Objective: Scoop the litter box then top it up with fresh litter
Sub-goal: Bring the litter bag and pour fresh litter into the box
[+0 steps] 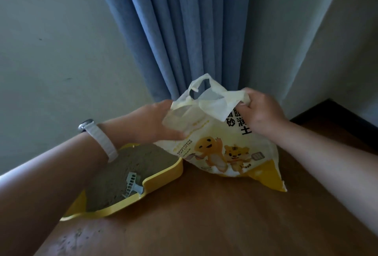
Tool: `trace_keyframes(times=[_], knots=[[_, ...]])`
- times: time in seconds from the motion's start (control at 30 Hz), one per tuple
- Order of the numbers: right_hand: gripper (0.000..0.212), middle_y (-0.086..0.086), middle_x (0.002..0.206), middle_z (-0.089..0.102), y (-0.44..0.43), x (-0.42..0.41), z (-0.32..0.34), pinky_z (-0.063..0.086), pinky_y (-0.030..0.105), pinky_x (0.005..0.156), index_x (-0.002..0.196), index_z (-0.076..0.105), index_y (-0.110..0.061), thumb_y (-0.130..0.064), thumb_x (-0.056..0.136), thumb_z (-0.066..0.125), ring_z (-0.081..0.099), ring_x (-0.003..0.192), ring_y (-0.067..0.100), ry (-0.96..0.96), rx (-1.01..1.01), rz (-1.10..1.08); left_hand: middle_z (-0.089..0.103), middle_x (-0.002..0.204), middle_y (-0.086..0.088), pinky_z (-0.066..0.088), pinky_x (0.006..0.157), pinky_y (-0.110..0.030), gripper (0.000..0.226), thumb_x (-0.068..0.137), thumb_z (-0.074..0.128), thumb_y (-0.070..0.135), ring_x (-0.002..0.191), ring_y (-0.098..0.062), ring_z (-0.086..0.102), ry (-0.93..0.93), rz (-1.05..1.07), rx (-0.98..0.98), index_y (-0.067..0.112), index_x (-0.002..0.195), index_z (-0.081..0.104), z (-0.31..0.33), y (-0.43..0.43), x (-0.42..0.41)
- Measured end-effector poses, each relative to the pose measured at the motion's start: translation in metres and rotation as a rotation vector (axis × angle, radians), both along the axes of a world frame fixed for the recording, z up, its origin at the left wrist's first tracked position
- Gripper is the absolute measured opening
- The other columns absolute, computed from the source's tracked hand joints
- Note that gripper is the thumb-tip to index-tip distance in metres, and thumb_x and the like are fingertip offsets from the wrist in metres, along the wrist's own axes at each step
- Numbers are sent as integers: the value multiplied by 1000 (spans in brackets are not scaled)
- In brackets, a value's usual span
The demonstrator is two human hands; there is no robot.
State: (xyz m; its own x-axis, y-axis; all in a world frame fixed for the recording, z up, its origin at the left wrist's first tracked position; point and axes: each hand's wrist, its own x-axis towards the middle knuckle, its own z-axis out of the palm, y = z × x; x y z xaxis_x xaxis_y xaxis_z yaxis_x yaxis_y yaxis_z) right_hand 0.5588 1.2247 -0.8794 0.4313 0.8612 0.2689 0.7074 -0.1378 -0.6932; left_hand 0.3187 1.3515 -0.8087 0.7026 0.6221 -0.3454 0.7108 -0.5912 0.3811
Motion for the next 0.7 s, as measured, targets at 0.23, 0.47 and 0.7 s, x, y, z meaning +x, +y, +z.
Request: trace_keyframes(times=[0.23, 0.47, 0.7], knots=[[35, -5, 53, 40, -6, 17, 1, 27, 29, 48, 66, 42, -24, -36, 98, 47, 37, 46, 11, 103, 40, -153, 64, 82, 6, 44, 55, -22, 8, 94, 61, 31, 72, -9, 62, -107, 212, 137, 27, 88, 64, -18, 11, -3], [34, 7, 63, 56, -10, 27, 34, 42, 30, 56, 73, 57, -20, -41, 98, 48, 52, 57, 19, 240, 121, -225, 66, 78, -6, 48, 55, -30, 22, 92, 63, 35, 68, -21, 62, -392, 469, 153, 16, 83, 68, -7, 10, 12], [40, -5, 56, 38, -1, 24, 91, 30, 25, 46, 63, 35, -17, -32, 96, 51, 33, 47, 8, 231, 278, -290, 63, 66, 6, 38, 48, -17, 13, 89, 69, 29, 56, -5, 55, -778, 589, 172, 19, 79, 69, 44, 10, 21]])
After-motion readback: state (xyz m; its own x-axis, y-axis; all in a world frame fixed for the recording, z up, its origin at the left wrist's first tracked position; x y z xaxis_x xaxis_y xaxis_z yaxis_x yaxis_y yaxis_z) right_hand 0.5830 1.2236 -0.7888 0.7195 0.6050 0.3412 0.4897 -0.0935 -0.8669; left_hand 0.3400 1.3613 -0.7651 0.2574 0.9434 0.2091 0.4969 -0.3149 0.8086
